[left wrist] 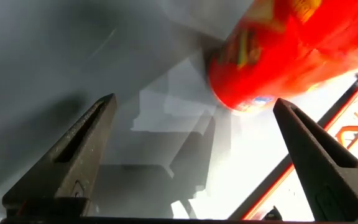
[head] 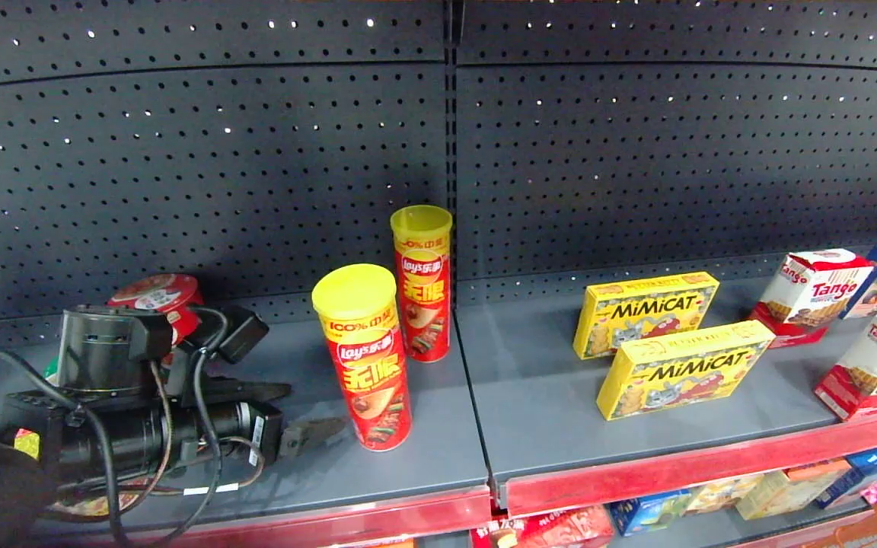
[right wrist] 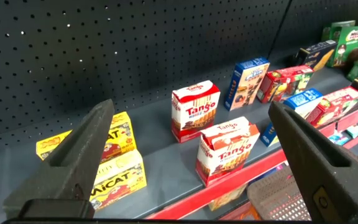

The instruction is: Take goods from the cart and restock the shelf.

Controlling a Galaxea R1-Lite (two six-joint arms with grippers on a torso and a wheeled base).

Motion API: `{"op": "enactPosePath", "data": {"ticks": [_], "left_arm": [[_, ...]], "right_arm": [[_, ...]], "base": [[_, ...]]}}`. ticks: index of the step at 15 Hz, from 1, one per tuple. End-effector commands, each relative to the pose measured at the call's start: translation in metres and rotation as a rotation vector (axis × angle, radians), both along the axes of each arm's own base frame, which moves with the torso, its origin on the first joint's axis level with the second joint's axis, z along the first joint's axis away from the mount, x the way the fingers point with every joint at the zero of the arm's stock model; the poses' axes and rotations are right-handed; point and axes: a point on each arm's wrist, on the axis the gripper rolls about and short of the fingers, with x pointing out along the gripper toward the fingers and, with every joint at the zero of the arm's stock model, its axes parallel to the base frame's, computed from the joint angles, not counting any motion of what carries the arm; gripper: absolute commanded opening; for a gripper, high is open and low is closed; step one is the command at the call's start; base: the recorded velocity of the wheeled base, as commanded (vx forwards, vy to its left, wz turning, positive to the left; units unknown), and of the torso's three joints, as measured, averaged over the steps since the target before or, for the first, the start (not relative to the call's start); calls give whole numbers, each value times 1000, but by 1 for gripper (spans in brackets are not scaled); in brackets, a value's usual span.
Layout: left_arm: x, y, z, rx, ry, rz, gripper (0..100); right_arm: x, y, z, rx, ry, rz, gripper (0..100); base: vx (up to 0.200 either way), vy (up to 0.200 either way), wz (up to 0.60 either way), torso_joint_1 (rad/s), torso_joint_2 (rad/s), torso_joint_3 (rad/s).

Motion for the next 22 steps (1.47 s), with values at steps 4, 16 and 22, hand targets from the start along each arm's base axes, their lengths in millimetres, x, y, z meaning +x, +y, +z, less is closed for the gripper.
{"op": "enactPosePath", "data": {"ticks": [4,16,22], "left_arm": [[11,-16,-3,-1,5,-46,100],[13,-9,-4,-4,18,15,100],[27,4,4,6,-11,99,100]], "right_arm": [[1,0,0,-1,1,-1,100],[2,2,0,-2,3,0,100],[6,5,1,-2,3,3,100]], "base": [[0,0,0,0,0,0],[0,0,0,0,0,0],[0,0,0,0,0,0]]}}
